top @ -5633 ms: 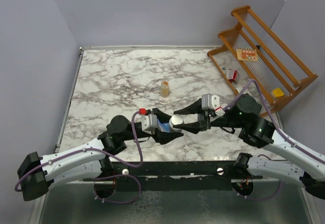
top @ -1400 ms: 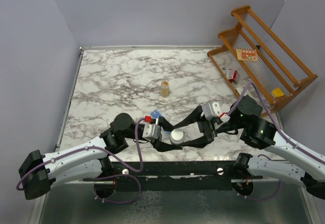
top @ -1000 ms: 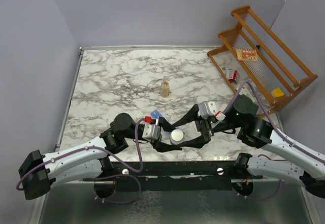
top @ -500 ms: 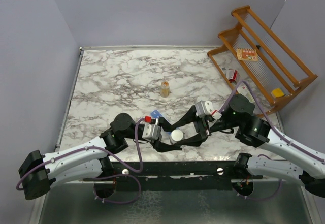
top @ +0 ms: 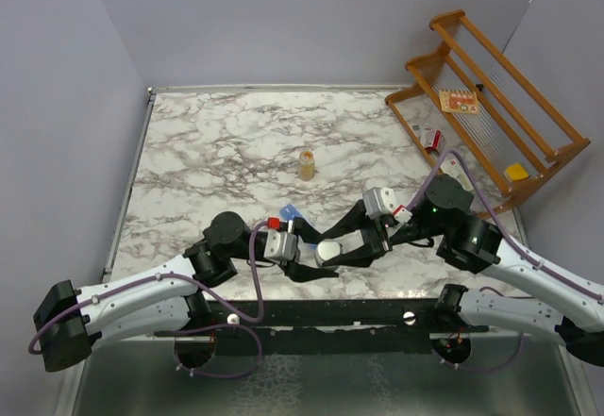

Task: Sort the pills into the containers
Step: Screw the lid of the pill bottle onto the pill bottle.

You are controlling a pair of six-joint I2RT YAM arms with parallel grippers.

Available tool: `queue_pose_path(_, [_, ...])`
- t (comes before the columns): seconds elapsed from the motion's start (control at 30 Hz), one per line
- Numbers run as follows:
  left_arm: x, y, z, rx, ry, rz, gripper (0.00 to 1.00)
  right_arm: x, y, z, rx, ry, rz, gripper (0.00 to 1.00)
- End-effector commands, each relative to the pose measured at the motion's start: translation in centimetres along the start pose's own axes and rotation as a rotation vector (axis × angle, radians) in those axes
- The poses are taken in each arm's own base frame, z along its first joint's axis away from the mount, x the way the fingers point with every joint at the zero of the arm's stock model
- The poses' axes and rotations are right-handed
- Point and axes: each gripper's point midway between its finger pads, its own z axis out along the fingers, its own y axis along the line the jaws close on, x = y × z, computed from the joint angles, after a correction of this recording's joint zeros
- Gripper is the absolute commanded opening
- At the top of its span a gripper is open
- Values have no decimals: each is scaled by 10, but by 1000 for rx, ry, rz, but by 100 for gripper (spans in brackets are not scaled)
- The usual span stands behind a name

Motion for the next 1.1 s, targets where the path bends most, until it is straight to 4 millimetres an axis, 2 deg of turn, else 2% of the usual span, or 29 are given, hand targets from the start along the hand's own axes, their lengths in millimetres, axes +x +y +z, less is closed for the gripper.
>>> queue_pose_path(0.0, [-18, 18, -5, -123, -51, 48, 0, 4, 1, -1, -2, 13, -7, 29])
queue_pose_path(0.47, [-44, 45, -22, -328, -123, 52, 0, 19, -17, -2, 97, 49, -10, 23])
queue_pose_path(0.83, [-54, 62, -29, -434, -156, 54, 0, 34, -33, 5, 145, 78, 11, 20])
queue_pose_path(1.07, [-62, 72, -35, -502, -195, 61, 0, 40, -42, 5, 189, 94, 12, 14])
